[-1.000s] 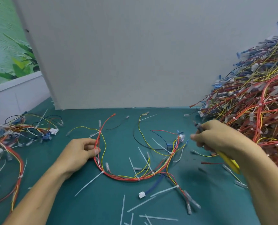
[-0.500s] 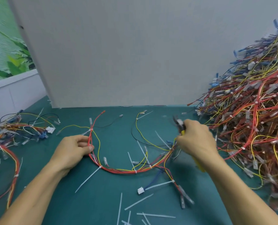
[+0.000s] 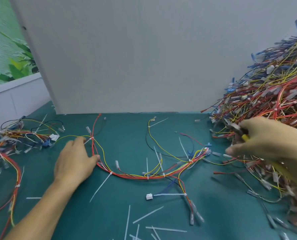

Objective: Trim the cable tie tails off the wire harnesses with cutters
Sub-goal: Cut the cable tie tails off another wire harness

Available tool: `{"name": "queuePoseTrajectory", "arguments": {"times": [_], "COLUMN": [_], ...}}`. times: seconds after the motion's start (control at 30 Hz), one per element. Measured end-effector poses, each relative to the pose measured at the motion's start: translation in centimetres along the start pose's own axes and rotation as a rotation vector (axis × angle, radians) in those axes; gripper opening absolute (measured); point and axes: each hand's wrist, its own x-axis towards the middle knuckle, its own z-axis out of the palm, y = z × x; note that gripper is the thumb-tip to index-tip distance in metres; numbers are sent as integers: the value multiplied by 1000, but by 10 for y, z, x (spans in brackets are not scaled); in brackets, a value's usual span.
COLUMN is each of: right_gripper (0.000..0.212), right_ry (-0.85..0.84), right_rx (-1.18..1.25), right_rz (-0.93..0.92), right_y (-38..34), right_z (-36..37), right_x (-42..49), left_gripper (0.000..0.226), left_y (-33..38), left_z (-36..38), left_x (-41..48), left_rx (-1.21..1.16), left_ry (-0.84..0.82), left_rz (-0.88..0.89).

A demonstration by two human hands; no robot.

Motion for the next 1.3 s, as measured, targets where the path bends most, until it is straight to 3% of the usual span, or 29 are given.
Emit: {"name": "queuePoseTrajectory", "arguments": {"times": [0.07,0.1,0.17,0.23,0.3,0.5,0.63,0.73,0.9,1.17,1.23,1.3], "right_gripper": [32,26,20,18,11,25,26,19,31,22,23,23], "right_ry": [183,232,204,63,-36,-48,-38,41,77,-16,-109,-199], "right_rx": [7,52,112,112,88,43,66,136,308,295,254,206], "right_rz": [-152,-246,-410,-511,-542,-556,-555,-584,-619,-597,-553,-542], "right_y": [-21,-37,-70,-97,-107,-101,-100,-103,-106,-104,-102,-100], "right_z": [2,9,37,73,101,120,119,118,109,103,104,104], "right_x": [-6,-7,-6,-3,2,11,12,8,4,4,4,2], "left_gripper": [28,16,17,29,32,16,20,28,28,6,5,10], "left_y": [15,26,45,55,53,50,49,49,53,53,52,53], "left_z": [-3,-3,2,16,29,32,34,34,35,28,30,31], "left_x": [-11,-19,-36,-50,-54,-53,-55,-53,-52,-51,-54,-55], "left_rx": [-34,-94,-130,-42,48,-70,56,63,0,-442,-366,-227], "left_ry": [204,213,-4,-276,-363,-257,-250,-239,-363,-473,-399,-343], "left_rz": [298,468,707,795,792,813,834,754,613,453,551,777]}}
